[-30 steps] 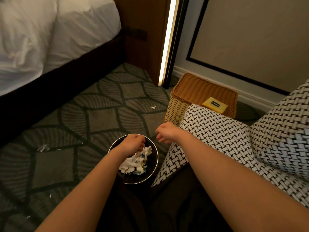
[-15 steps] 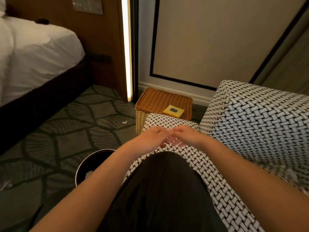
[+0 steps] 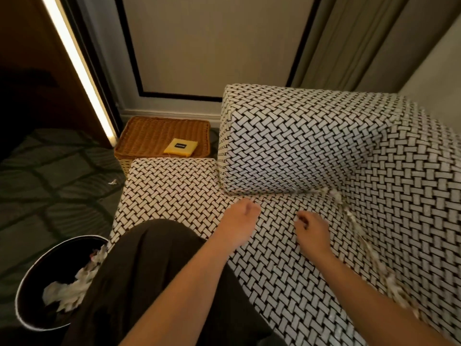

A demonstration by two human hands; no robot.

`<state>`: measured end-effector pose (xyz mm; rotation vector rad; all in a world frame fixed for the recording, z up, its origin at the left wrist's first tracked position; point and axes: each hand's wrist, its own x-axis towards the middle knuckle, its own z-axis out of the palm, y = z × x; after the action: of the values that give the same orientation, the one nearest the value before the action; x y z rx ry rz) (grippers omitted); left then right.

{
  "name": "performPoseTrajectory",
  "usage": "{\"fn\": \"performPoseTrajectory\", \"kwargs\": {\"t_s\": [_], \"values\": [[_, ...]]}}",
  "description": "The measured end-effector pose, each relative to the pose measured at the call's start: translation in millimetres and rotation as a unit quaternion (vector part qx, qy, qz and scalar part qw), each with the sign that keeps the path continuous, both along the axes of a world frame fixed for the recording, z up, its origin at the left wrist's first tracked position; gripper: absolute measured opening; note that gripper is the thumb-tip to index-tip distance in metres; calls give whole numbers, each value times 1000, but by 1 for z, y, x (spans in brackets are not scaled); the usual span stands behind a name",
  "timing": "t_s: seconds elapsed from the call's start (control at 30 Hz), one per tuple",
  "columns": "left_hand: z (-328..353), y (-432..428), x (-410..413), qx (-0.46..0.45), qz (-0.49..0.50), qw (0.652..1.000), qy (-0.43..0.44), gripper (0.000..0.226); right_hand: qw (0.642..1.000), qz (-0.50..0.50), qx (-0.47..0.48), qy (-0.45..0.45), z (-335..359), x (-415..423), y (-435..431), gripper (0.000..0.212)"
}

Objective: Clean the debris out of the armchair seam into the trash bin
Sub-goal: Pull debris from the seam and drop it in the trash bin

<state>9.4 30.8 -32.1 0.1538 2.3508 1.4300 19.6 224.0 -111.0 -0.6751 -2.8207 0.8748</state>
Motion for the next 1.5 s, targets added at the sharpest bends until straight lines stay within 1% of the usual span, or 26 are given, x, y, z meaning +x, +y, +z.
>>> {"fn": "performPoseTrajectory", "kwargs": {"t_s": [0.03,0.13,0.23,0.3,0.37,0.43,0.5,0.57,0.63,0.67,0.77,0.8,0.87,0.93,1.0,1.1,1.2,1.27,1.33,1.5], "values": [[-5,8,-1,-8,-5,1000,13,28,1000,-1,29,11,-5,5,10,27],[-22,32,-8,-24,-19,999,35,30,997,11,74,26,-12,8,28,29],[-48,48,-17,-80,-31,995,49,29,991,6,134,12,-14,-4,35,35],[-63,59,-24,-132,-32,989,62,32,990,-26,141,6,-15,-16,42,43],[-72,64,-27,-191,-35,975,105,38,990,-65,127,-2,-13,-30,46,53],[-79,69,-32,-209,-45,965,150,43,989,-108,96,-16,-12,-48,53,61],[-88,77,-39,-218,-66,958,177,48,986,-153,53,-30,-13,-66,63,65],[-93,86,-40,-248,-111,939,213,53,981,-182,32,-59,-11,-74,70,70],[-98,102,-43,-282,-157,913,251,56,980,-174,17,-99,-11,-82,81,76],[-100,110,-46,-291,-160,906,264,58,980,-159,3,-116,-9,-86,86,77],[-102,129,-59,-299,-139,901,281,71,979,-119,-41,-157,-4,-93,96,77],[-104,135,-63,-300,-131,903,279,74,979,-114,-49,-163,-3,-96,100,75],[-103,146,-70,-314,-108,904,268,68,978,-109,-57,-168,-3,-101,104,71],[-95,157,-80,-314,-84,921,215,59,977,-98,-66,-180,-4,-106,108,71],[-87,167,-91,-325,-84,929,153,52,977,-84,-66,-186,-3,-110,110,71],[-83,173,-101,-326,-72,937,98,48,978,-82,-26,-192,-5,-114,107,67],[-87,177,-103,-313,-45,947,65,48,979,-122,33,-160,-14,-117,98,58],[-88,184,-103,-313,2,948,57,42,981,-134,50,-129,-20,-118,94,51],[-88,190,-100,-312,57,947,53,36,983,-140,46,-108,-24,-117,93,44],[-91,202,-105,-254,174,951,4,34,985,-144,24,-89,-25,-118,95,30]]}}
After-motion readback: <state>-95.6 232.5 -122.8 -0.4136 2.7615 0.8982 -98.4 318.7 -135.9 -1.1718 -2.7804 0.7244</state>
